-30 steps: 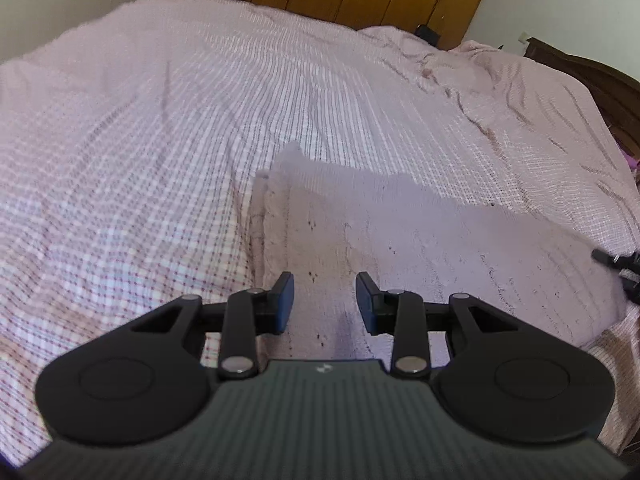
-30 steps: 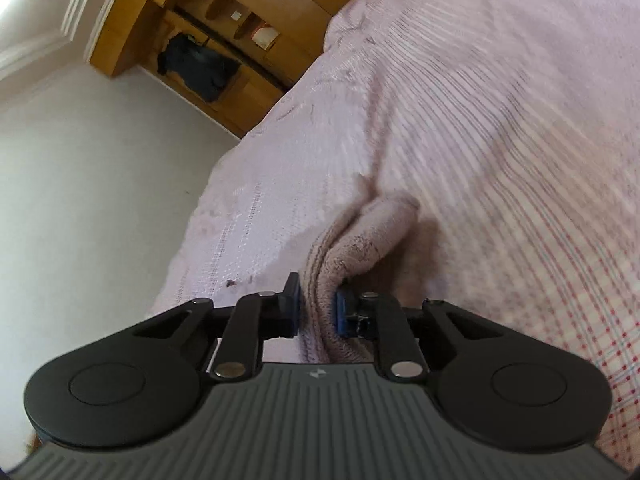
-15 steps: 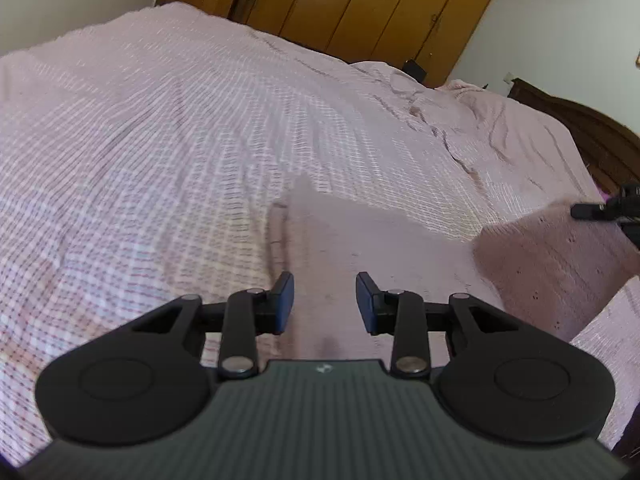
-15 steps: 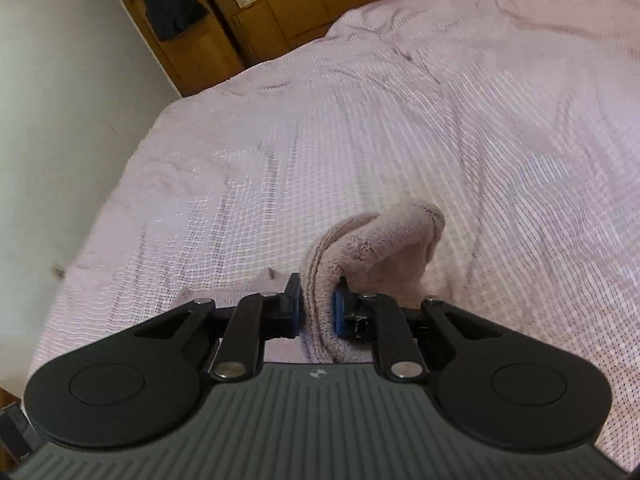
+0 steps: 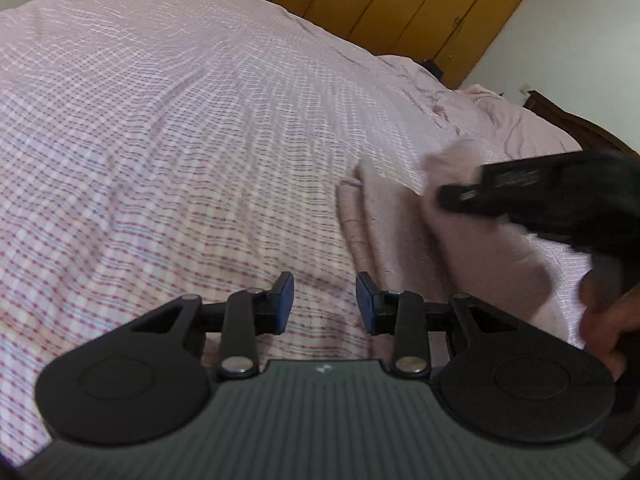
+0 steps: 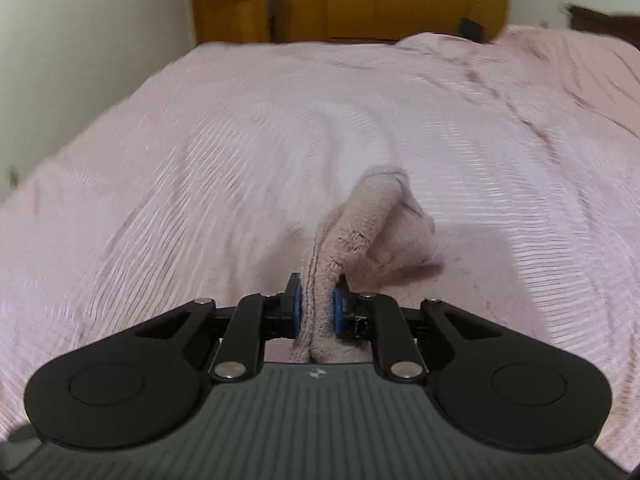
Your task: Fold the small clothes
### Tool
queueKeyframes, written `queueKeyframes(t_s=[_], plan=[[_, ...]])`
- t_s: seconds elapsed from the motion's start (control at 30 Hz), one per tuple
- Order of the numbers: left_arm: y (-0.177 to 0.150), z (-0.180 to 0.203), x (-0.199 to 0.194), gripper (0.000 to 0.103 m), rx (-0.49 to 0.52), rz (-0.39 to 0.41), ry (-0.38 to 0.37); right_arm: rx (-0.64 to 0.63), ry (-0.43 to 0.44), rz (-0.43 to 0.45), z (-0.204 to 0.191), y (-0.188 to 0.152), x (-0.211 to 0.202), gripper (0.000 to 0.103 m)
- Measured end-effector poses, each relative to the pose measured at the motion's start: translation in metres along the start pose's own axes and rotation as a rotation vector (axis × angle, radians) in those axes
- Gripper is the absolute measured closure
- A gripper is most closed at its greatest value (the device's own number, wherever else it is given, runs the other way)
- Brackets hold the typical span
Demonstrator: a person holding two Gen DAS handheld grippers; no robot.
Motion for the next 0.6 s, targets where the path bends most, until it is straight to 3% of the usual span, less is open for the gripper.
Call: queueKeyframes(t_s=[0.13,0.2,0.27,0.3,0.4,0.6], plan=[[-0.001,-0.003,-0.002,0.067,-0.003,-0.004,-0.014,0.04,0.02,-0.057,-0.015,-0.007,0.021,0.086],[-0.003,-0.001,-0.003,0.067,0.016,-0.005,-0.019,0.08,0.045,-0.052,-0.013,-0.008,0.023,0.08],[-0.003,0.004,0.0,0.067,0.029,-0.01,-0.022,0.178,0.169,-0.04,0.002,-0.002,0.025,0.059],[-0.004,0.007,0.001,0.067,0.033,-0.014,-0.018,0.204,0.222,-0.046,0.005,-0.001,0.024,0.059],[-0.004,0.014,0.001,0.067,0.048,-0.008,-0.002,0.114,0.171,-0.075,-0.001,0.001,0.02,0.059],[0.002,0.027,-0.005,0.067,0.046,0.007,0.028,0.121,0.229,-0.053,0.022,0.004,0.004,0.059]])
Point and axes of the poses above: each gripper's, at about its wrist camera, not at the fingertips, and x roughly the way its jaws point, z to its right, y to its top, the point moved 2 cm from there along x, roughly the way its jaws point, and after that the axes turned 8 degrees about y, right-handed, at the moved point
